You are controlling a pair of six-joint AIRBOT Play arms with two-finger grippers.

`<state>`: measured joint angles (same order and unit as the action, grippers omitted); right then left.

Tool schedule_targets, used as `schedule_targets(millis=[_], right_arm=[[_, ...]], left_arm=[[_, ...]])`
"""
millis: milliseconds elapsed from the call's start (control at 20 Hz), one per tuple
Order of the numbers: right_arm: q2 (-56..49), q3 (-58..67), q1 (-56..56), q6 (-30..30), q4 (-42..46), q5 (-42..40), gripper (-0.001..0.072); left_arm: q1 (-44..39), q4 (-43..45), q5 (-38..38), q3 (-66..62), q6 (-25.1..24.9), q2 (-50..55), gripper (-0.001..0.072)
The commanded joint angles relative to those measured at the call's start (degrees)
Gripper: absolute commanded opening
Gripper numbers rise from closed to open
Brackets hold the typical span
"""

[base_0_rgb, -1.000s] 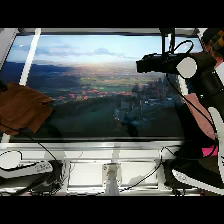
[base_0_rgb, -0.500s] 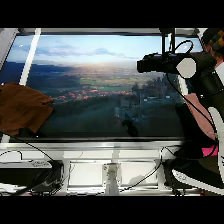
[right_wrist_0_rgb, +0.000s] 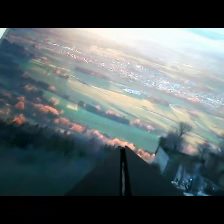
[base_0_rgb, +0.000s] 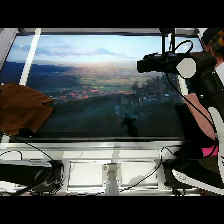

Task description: Fold the clothes and pants, and hang the long-sleeved shirts on hangers.

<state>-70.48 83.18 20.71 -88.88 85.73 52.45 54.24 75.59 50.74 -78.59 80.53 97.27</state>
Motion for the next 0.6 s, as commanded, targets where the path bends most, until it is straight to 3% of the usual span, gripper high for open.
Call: schedule_targets(millis=[0,100,150,300,400,550], right_arm=[[0.0,0.0,0.1,0.0,0.0,0.0,0.0018],[0.0,0.0,0.1,0.0,-0.1,0.0,0.0018],[0.0,0.0,0.0,0.0,-0.1,0.0,0.0018],[0.0,0.0,0.0,0.0,-0.1,0.0,0.0018],[0.0,0.0,0.0,0.0,-0.1,0.0,0.0018],[0.0,0.0,0.0,0.0,-0.1,0.0,0.0018]], left_arm=[[0.1,-6.5,-2.4,0.0,-4.5,2.0,0.0622],[0.1,-6.7,-3.2,0.0,-4.5,2.8,0.0620],[0.1,-6.7,-3.4,0.0,-4.5,3.1,0.0562],[0.1,-7.7,-3.2,0.0,-4.5,3.0,0.0214],[0.1,-10.4,-2.5,0.0,-4.5,2.6,0.0035],[0.1,-18.0,-1.3,0.0,-6.8,1.1,0.0020]])
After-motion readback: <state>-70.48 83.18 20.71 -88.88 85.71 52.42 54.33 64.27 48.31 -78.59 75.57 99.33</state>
